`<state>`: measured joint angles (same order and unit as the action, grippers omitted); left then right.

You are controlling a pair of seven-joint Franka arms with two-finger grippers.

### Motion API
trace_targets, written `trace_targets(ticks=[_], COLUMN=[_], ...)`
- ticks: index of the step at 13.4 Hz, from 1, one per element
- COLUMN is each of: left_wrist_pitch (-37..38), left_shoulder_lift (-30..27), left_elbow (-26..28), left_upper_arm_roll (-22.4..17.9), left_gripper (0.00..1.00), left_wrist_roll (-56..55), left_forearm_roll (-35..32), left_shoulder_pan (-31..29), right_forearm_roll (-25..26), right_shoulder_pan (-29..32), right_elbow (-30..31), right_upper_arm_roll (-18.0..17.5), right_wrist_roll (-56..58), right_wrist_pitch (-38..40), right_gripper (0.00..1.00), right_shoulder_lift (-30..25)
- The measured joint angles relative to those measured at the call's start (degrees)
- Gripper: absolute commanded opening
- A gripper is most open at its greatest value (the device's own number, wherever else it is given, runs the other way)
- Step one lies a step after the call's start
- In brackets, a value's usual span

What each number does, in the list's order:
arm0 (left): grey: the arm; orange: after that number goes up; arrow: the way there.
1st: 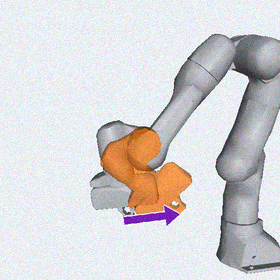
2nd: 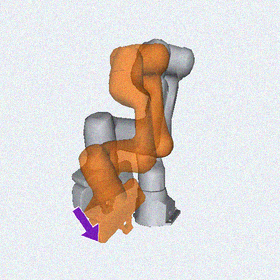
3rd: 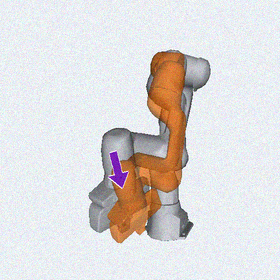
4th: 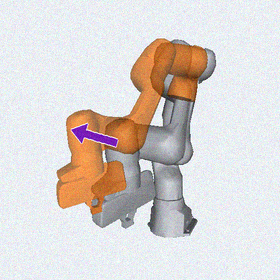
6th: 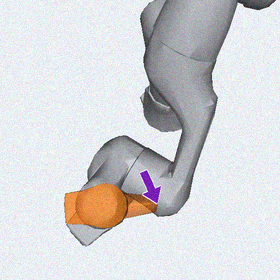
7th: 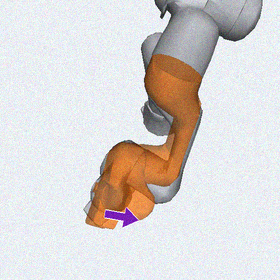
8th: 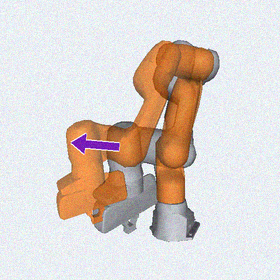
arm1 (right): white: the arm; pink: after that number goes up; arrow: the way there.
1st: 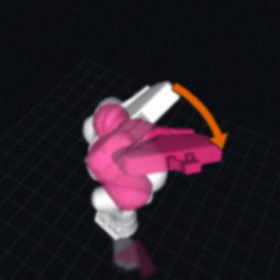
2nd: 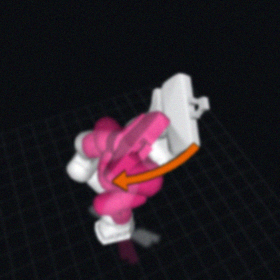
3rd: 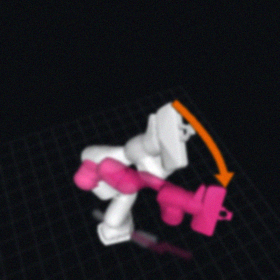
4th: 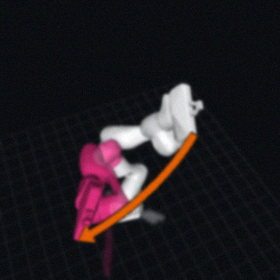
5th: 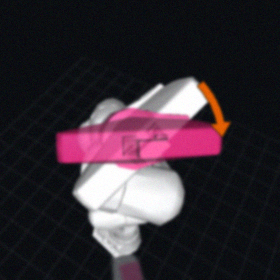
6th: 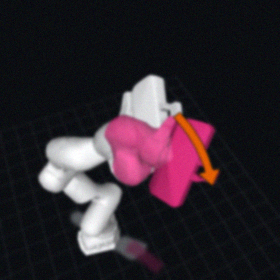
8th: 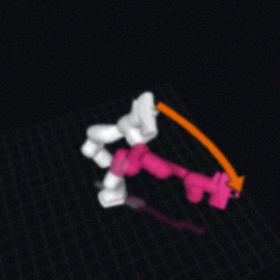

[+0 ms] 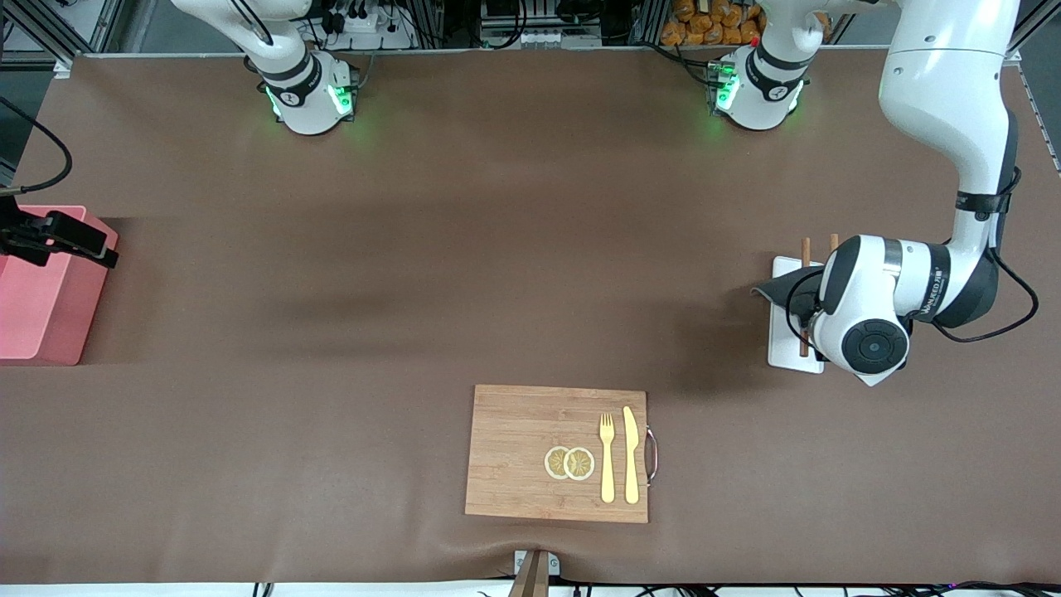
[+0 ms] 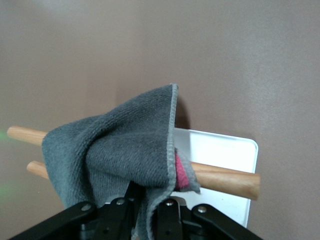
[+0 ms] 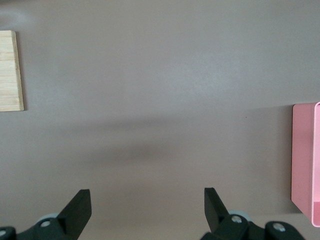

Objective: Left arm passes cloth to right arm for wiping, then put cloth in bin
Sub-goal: 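Lower the left gripper over the grey cloth and close on it, then lift the cloth with the left gripper while the right gripper reaches in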

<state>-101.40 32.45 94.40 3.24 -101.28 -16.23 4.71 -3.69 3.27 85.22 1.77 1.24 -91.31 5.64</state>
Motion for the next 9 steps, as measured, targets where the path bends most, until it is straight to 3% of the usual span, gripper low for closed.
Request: trace_targets(ticks=[4,9], left_wrist_pitch=[0.48,8.97], left_shoulder_lift=[-0.22,-4.46], left_elbow=[-1.38,-7.74], left_upper_arm_roll=[0.11,1.23], left_gripper=[0.0,0.0], left_wrist_roll=[-2.02,-1.37], left_forearm_roll=[-0.55,-0.6], left_shoulder_pan=[0.12,1.37], right_forearm_roll=[0.0,0.0], right_shoulder_pan=[-0.07,-0.23], right_elbow=[-0.01,-0.05], right_upper_arm_roll=[-0.15,-0.34], right_wrist_roll=[0.0,0.0], right_wrist_pitch=[0.0,0.06], right_gripper=[1.0,1.0], right_shoulder_lift=[0.0,0.0])
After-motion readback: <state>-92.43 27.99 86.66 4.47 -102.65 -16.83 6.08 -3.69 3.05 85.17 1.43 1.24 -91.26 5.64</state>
